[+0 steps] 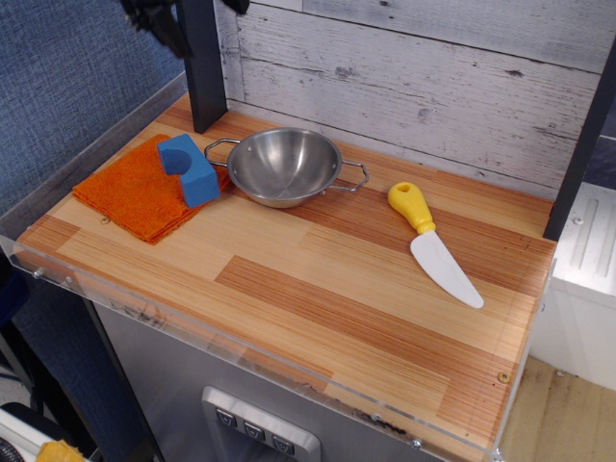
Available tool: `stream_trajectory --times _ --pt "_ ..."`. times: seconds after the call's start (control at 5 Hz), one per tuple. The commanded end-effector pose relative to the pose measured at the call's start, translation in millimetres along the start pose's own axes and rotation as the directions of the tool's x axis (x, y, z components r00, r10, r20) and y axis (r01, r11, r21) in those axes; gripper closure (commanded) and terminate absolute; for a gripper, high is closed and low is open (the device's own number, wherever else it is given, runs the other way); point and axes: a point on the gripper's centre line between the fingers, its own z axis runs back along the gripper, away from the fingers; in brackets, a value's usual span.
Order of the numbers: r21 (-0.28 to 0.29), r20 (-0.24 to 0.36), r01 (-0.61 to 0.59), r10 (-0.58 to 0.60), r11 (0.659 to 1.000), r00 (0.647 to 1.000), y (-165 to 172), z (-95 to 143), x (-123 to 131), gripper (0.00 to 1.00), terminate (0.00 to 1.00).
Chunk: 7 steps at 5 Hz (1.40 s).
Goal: Move blue item to lower part of table below yellow knife
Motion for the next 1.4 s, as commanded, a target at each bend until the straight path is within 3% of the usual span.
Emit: stream_trajectory --times 0.0,0.6,1.2 --pt "0.044 0.041 0.034 -0.036 0.998 0.999 34.0 -8.1 13.3 0.0 0.0" --pt "0.177 0.037 0.06 -0.068 0.982 0.997 55.1 -53.3 14.7 0.0 0.0" --pt "0.222 0.023 0.077 -0.084 0.972 0.996 52.9 -85.7 7.5 0.0 0.0"
